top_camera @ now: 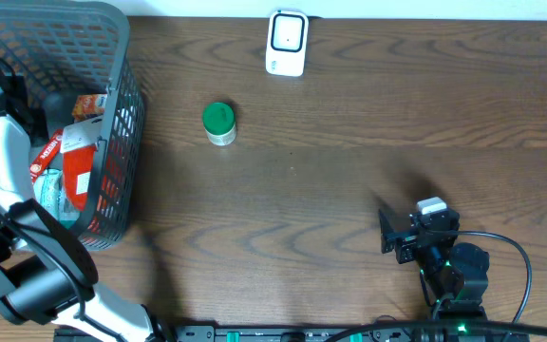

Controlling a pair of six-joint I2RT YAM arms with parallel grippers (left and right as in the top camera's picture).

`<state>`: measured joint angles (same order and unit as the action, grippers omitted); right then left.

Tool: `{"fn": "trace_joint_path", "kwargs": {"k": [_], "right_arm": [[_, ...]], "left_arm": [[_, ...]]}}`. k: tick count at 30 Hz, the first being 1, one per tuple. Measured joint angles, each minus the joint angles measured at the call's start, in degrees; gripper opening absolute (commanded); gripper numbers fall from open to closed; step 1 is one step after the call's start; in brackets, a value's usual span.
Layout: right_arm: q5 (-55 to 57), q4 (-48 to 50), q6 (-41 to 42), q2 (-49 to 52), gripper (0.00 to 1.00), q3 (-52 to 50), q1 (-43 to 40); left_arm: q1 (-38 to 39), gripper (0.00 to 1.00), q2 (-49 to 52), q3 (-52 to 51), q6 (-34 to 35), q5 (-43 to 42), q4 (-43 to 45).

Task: Scan the item barcode
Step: 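Close the left gripper on the red Nescafe stick packet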

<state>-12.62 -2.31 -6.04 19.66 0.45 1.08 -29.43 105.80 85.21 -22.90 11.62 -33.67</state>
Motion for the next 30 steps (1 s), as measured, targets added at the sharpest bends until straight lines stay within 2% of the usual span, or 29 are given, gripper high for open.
{"fn": "trace_joint_path", "kwargs": {"k": [12,30], "right_arm": [[0.02,-0.02,-0.02,0.00,0.99,0.00,0.00],[0.02,-0.11,0.00,0.02,0.99,0.00,0.00]], "left_arm": [[0.00,0.41,10.64,0.00,-1.16,-1.68,-3.28],[0.00,0.47,11.28,0.00,-3.98,-1.86,-1.95]]}}
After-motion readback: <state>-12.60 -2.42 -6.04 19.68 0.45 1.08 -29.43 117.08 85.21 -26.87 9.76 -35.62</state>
